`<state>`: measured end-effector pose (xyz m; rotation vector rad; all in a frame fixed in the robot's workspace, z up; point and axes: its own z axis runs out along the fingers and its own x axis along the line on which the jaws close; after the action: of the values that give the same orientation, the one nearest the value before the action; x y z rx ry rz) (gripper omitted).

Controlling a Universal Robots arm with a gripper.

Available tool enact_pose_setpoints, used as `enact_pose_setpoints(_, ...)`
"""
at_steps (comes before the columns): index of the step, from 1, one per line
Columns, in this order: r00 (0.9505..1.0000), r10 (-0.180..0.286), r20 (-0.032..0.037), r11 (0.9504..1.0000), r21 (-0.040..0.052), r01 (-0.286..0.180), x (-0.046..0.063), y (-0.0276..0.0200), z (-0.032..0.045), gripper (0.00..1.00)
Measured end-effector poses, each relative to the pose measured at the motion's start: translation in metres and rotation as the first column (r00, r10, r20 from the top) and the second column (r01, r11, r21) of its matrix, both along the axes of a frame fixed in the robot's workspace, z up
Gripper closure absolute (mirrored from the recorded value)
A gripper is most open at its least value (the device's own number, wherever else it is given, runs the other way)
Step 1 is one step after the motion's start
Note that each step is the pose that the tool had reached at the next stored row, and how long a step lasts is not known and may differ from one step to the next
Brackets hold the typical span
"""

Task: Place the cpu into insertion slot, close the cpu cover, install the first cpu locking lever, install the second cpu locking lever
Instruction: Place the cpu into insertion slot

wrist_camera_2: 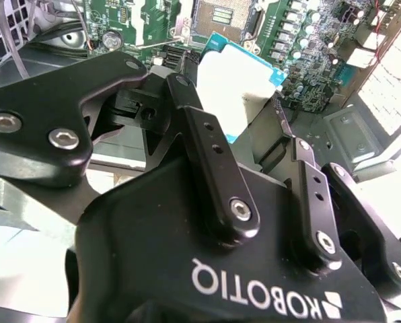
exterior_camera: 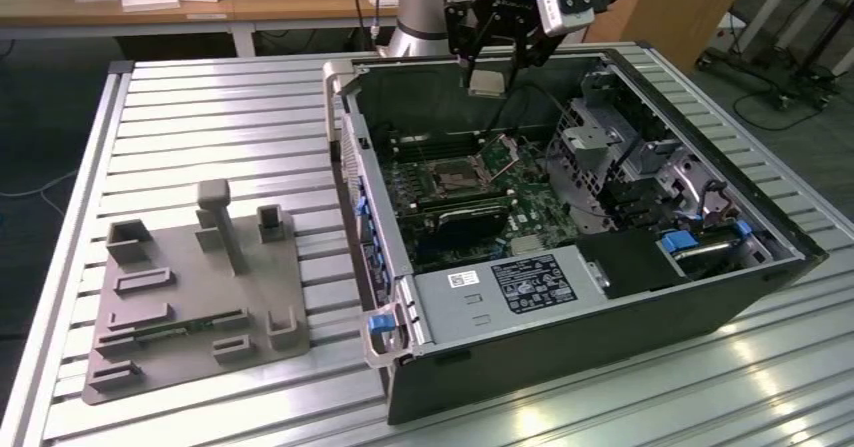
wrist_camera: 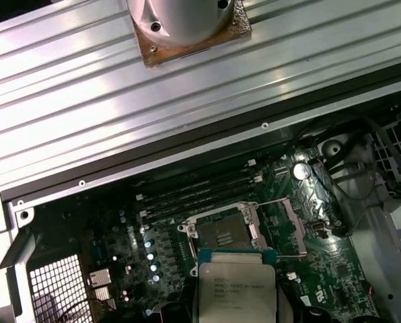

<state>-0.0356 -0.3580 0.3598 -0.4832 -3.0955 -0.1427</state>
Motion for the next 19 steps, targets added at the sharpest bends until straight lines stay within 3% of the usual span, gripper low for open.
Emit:
enact_pose_setpoints(3, 1.0000, -0.010, 0.0000, 1.0000, 0.0000, 0.010, 0.0000, 0.0000, -0.0001, 0.46)
enact_pose_setpoints(6, 0.9986, -0.052, 0.0000, 0.9986, 0.0000, 0.052, 0.0000, 0.0000, -0.0004, 0.46)
enact_pose_setpoints(10, 0.9924, -0.123, 0.0000, 0.9924, 0.0000, 0.123, 0.0000, 0.0000, -0.0010, 0.46)
enact_pose_setpoints(15, 0.9770, -0.213, 0.0000, 0.9770, 0.0001, 0.213, 0.0000, 0.0000, -0.0019, 0.46)
enact_pose_setpoints(19, 0.9588, -0.284, 0.0000, 0.9588, 0.0001, 0.284, 0.0000, 0.0000, -0.0027, 0.46)
